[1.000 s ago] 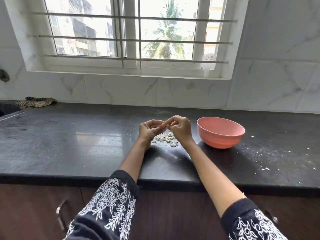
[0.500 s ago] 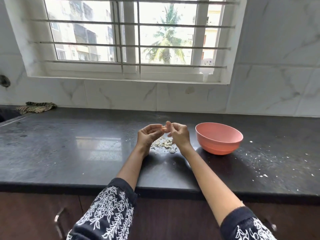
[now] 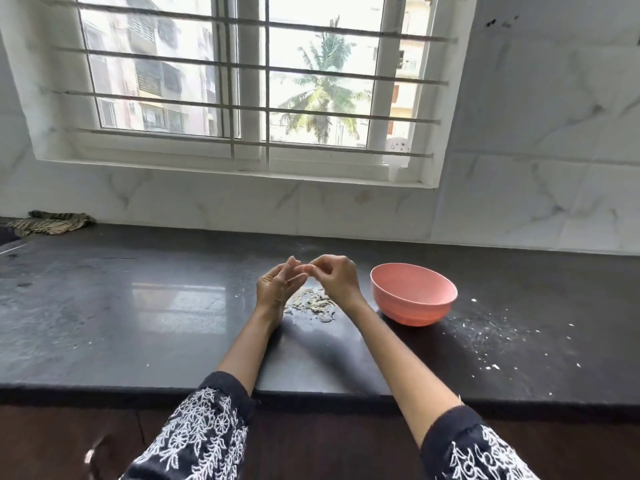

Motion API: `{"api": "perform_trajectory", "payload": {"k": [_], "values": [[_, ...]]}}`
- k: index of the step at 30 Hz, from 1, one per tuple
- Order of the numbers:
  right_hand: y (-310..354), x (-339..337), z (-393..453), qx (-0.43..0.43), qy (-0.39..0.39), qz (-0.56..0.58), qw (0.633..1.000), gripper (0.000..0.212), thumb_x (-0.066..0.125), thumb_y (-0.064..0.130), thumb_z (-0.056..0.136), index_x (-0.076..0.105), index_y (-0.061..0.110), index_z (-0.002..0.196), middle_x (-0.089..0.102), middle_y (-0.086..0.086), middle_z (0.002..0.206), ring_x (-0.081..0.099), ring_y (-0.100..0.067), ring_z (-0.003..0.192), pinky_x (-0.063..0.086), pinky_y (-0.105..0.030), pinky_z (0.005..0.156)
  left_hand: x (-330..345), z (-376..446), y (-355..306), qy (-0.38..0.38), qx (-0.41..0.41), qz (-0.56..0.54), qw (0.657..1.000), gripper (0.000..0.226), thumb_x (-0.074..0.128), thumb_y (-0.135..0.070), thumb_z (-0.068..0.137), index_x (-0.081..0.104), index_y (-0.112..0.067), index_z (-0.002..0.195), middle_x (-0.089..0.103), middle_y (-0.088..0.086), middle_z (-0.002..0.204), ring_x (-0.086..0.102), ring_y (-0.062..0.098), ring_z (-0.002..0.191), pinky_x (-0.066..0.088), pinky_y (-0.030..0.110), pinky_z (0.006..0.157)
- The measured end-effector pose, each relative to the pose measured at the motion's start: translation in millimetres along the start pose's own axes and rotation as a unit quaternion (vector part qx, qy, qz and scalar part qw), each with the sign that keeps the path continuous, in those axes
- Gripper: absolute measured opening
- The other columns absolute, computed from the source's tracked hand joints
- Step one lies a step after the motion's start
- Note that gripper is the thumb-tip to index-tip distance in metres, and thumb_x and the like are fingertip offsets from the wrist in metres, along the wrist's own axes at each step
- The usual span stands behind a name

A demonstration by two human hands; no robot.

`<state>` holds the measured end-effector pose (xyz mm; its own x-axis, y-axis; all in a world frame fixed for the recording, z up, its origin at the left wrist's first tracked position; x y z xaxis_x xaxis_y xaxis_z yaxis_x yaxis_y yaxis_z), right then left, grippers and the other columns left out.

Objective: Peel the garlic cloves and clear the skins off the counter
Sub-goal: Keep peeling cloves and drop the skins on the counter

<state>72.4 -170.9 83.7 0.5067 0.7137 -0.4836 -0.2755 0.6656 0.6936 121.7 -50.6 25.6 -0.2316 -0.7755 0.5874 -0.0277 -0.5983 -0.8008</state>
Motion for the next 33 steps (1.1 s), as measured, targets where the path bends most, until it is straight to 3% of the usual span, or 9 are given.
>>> {"api": "perform_trajectory", "payload": {"k": [3,7,12,15,18,20,25,30,33], "values": [[3.8,-22.9,13.2,-0.001,0.009,-0.046,0.999,0.011,0.073,0.020,0.079,0.075,0.010,0.080,0.071,-0.005,0.071,0.057,-0.012,0.057,0.047,-0.029,0.059,15.8,1.9,0.4,0.017,-0.026,0.017,0.999,0.014,0.057,-0.015,0.091,0.065,-0.005,0.087,0.073,0.007,0.073,0.070,0.018,0.069,0.058,0.022,0.067],[-2.2,-77.3,25.4,0.041,-0.055,0.013,0.998,0.013,0.069,0.015,0.081,0.071,0.009,0.070,0.068,-0.005,0.065,0.056,-0.011,0.053,0.047,-0.027,0.052,55.7,5.5,-1.5,0.067,-0.035,0.067,0.995,0.009,0.054,-0.008,0.092,0.062,-0.005,0.091,0.071,0.008,0.078,0.065,0.020,0.076,0.058,0.023,0.071],[-31.4,-124.1,16.5,0.107,-0.078,0.013,0.991,0.007,0.066,0.004,0.077,0.071,0.006,0.081,0.070,-0.011,0.079,0.060,-0.015,0.068,0.050,-0.029,0.069,112.0,-8.1,47.6,0.064,-0.094,0.186,0.976,0.022,0.054,-0.022,0.094,0.053,-0.009,0.077,0.049,0.005,0.073,0.048,0.015,0.066,0.044,0.022,0.061],[-48.0,-139.6,2.9,0.146,-0.048,-0.015,0.988,0.014,0.063,0.000,0.076,0.072,0.012,0.078,0.069,-0.007,0.078,0.060,-0.015,0.069,0.048,-0.025,0.060,127.9,-14.0,78.0,0.024,-0.123,0.243,0.962,0.028,0.057,-0.023,0.091,0.059,0.003,0.099,0.055,0.009,0.080,0.054,0.020,0.077,0.042,0.027,0.062],[-55.8,-160.6,-8.8,0.173,-0.009,-0.045,0.984,0.024,0.061,-0.003,0.073,0.069,0.018,0.065,0.066,-0.003,0.070,0.058,-0.013,0.062,0.047,-0.022,0.054,136.5,-21.8,76.9,-0.011,-0.059,0.350,0.935,0.029,0.046,-0.003,0.087,0.062,0.004,0.110,0.065,0.019,0.104,0.060,0.032,0.098,0.048,0.034,0.076],[-62.9,-173.9,-16.6,0.184,0.006,-0.066,0.981,0.024,0.060,-0.004,0.071,0.072,0.016,0.068,0.066,-0.001,0.070,0.058,-0.011,0.064,0.046,-0.020,0.056,143.2,-33.2,68.8,-0.011,0.005,0.371,0.928,0.036,0.039,0.003,0.086,0.061,-0.001,0.114,0.064,0.018,0.112,0.059,0.032,0.106,0.046,0.034,0.085],[-65.2,-176.6,-28.3,0.165,0.084,-0.110,0.977,0.030,0.057,-0.007,0.068,0.074,0.018,0.072,0.064,0.006,0.065,0.055,-0.010,0.065,0.045,-0.021,0.061,149.9,-63.2,51.8,-0.003,0.157,0.396,0.904,0.044,0.035,0.011,0.086,0.056,-0.003,0.122,0.065,0.015,0.114,0.060,0.028,0.106,0.037,0.012,0.074],[-63.7,-169.3,-32.6,0.164,0.118,-0.145,0.968,0.036,0.051,-0.009,0.068,0.073,0.018,0.074,0.064,0.002,0.070,0.056,-0.013,0.073,0.045,-0.021,0.064,152.3,-72.0,50.1,-0.009,0.170,0.398,0.901,0.045,0.033,0.013,0.086,0.052,-0.001,0.125,0.062,0.019,0.116,0.058,0.031,0.107,0.034,0.009,0.072],[-65.8,-166.3,-33.1,0.175,0.115,-0.153,0.966,0.035,0.047,-0.007,0.073,0.073,0.018,0.075,0.065,-0.001,0.080,0.057,-0.014,0.080,0.044,-0.017,0.060,155.0,-70.0,51.3,-0.004,0.145,0.419,0.896,0.048,0.030,0.013,0.087,0.043,0.001,0.132,0.058,0.021,0.123,0.055,0.033,0.113,0.036,0.016,0.081]]}}
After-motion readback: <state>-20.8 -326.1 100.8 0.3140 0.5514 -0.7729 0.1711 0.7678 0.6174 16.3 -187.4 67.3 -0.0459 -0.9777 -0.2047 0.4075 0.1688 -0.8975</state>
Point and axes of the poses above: each hand's wrist, its own z-axis towards the middle knuckle, its own x-axis out of the palm, y = z × x, the point moved 8 cm from there along z, towards the middle knuckle
